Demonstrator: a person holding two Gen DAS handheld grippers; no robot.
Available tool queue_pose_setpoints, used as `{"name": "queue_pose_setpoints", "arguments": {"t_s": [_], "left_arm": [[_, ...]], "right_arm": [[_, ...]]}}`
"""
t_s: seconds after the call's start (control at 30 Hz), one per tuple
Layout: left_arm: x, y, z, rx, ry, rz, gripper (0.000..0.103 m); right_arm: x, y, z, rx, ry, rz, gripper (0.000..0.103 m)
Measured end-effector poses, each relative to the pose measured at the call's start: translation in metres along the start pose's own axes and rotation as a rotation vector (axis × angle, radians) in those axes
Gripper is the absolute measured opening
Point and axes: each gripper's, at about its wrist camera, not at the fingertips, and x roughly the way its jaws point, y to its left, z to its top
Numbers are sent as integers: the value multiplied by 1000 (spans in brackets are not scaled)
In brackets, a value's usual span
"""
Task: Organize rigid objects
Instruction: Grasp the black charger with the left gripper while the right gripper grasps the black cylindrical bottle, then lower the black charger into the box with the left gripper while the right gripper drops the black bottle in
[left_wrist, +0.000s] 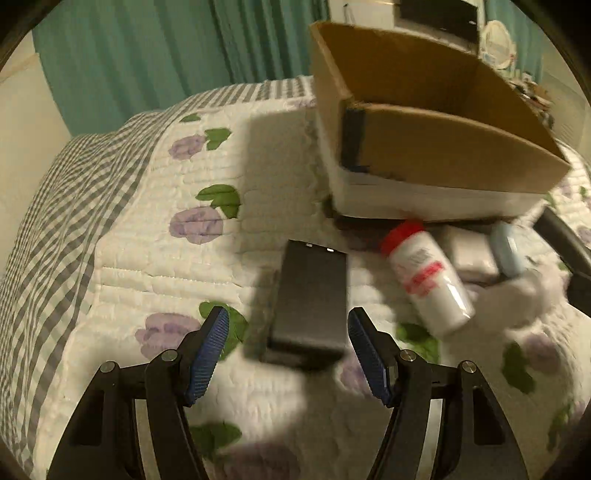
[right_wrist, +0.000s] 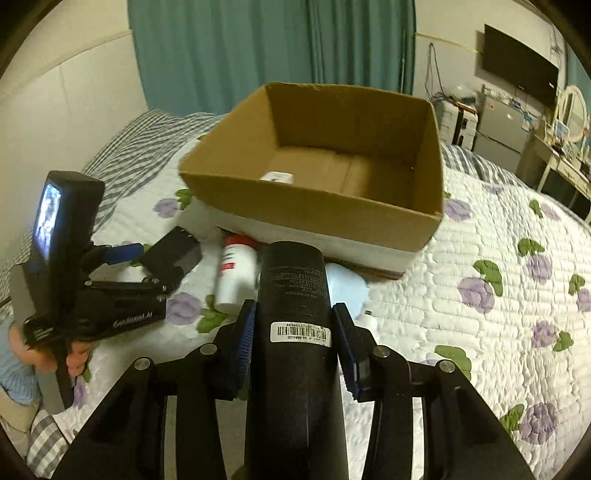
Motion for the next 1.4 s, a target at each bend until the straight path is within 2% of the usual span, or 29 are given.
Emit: {"name": "queue_pose_setpoints", "arguments": {"t_s": [0.17, 0.23, 0.33, 0.47, 0.57, 0.7, 0.87, 1.0, 1.17, 1.27, 1.4], "left_arm": [[14, 1, 4, -1, 22, -18, 67], [13, -1, 3, 13, 18, -43, 42], [7, -3, -2, 34, 11, -54, 42], [-15, 1, -12, -1, -1, -80, 42], [-42, 2, -19, -18, -31, -90, 42], [-85, -4, -17, 7, -92, -133, 42], [-135, -14, 18, 16, -204, -201, 42], [-149, -28, 55, 37, -266, -211, 42], [-118, -61, 116, 70, -280, -211, 42], [-75, -85, 143, 82, -233, -201, 42], [-24, -110, 159, 103, -171, -161, 42]], "right_arm": [[7, -4, 0, 7, 9, 4, 40], [7, -6, -1, 13, 14, 3, 40], [6, -7, -2, 16, 12, -2, 40], [-9, -4, 2, 9, -17, -13, 40], [-27, -5, 5, 10, -52, -27, 40], [-56, -16, 13, 28, -116, -56, 40], [-79, -32, 32, 44, -172, -69, 40], [-83, -47, 59, 35, -223, -76, 40], [-70, -76, 91, 30, -260, -74, 40], [-55, -90, 103, 27, -262, -73, 40], [-28, -107, 103, 43, -236, -56, 40]]}}
